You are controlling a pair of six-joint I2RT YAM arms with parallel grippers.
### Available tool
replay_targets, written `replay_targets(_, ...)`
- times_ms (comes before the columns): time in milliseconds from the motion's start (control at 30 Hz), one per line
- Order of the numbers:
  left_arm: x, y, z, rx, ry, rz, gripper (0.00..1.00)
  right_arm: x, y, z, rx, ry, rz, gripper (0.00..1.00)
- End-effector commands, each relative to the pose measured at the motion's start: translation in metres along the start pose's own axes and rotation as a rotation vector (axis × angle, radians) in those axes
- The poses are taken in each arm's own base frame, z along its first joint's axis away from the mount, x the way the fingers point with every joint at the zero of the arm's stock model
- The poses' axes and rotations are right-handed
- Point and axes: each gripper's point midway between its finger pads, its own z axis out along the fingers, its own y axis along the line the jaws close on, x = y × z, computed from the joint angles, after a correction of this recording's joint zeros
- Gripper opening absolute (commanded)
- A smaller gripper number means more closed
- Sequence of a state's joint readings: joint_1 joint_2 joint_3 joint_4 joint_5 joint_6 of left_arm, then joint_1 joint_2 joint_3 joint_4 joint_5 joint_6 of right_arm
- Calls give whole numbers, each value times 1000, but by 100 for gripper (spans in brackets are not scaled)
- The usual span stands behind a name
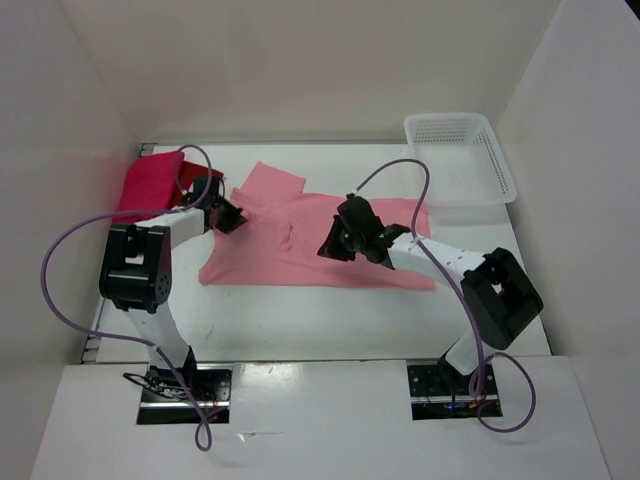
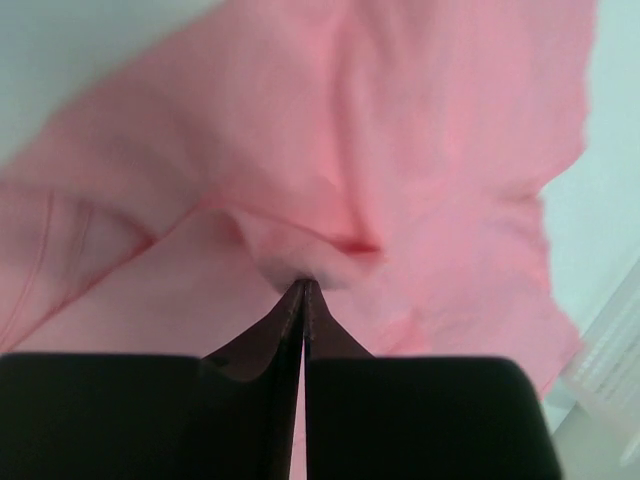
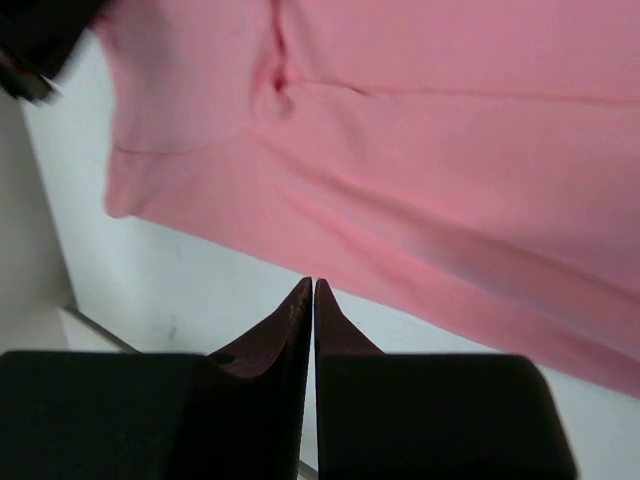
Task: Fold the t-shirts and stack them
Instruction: Fold the flattened tshirt in 1/3 of the way
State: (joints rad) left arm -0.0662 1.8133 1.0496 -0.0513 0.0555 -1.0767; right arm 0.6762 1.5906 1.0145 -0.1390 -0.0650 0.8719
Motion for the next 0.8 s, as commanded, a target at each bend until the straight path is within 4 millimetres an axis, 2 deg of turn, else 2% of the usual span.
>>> replay_targets(0, -41, -14, 10, 10, -100, -37, 6, 14, -15, 0, 33, 24, -11, 7)
replay_targets(33, -51, -20, 11, 25, -118, -53, 7, 20, -23, 0, 54, 40, -10, 7)
replay_targets(100, -69, -19, 12, 21, -150, -85, 12, 22, -26, -2, 55, 41, -10, 7)
replay_targets(133, -74, -25, 5, 49, -153, -111, 13, 24, -29, -4, 59, 44, -10, 7)
replay_targets(167, -83, -35, -3, 95, -170, -112, 16, 20, -23, -9, 42, 31, -11, 7)
replay_targets(200, -87, -32, -9, 106, -186, -130, 19, 21, -27, -10, 50, 25, -11, 7)
replay_targets(267, -93, -56, -36, 190, -204, -81, 21, 22, -30, -13, 64, 20, -2, 7)
replay_targets(333, -70, -59, -53, 205, -170, -4, 19, 22, -30, -13, 64, 20, -2, 4)
replay_targets(367, -53, -57, -57, 216, -138, 24, 17, 26, -37, -10, 87, 38, -9, 2)
replay_targets(400, -24, -57, -60, 218, -85, 55, 15, 29, -44, -5, 111, 44, -9, 2)
replay_targets(433, -5, -56, -70, 237, -60, 86, 14, 28, -43, -3, 121, 52, -18, 1)
replay_targets(467, 27, -28, -63, 184, 1, 90, 14, 26, -45, 1, 134, 46, -27, 1)
replay_targets(500, 45, -18, -62, 167, 33, 106, 14, 28, -54, 6, 172, 52, -28, 1)
replay_targets(533, 67, -9, -60, 151, 83, 111, 14, 27, -53, 9, 173, 53, -40, 1)
replay_targets(567, 78, -1, -59, 138, 111, 95, 14, 28, -58, 12, 191, 54, -41, 1)
replay_targets(600, 89, 17, -56, 111, 137, 92, 14, 27, -58, 16, 193, 57, -51, 1)
replay_targets(700, 93, 28, -48, 70, 150, 100, 14, 35, -72, 29, 244, 88, -60, 1)
replay_targets(767, 92, 38, -46, 32, 163, 104, 14, 37, -75, 31, 252, 95, -60, 0)
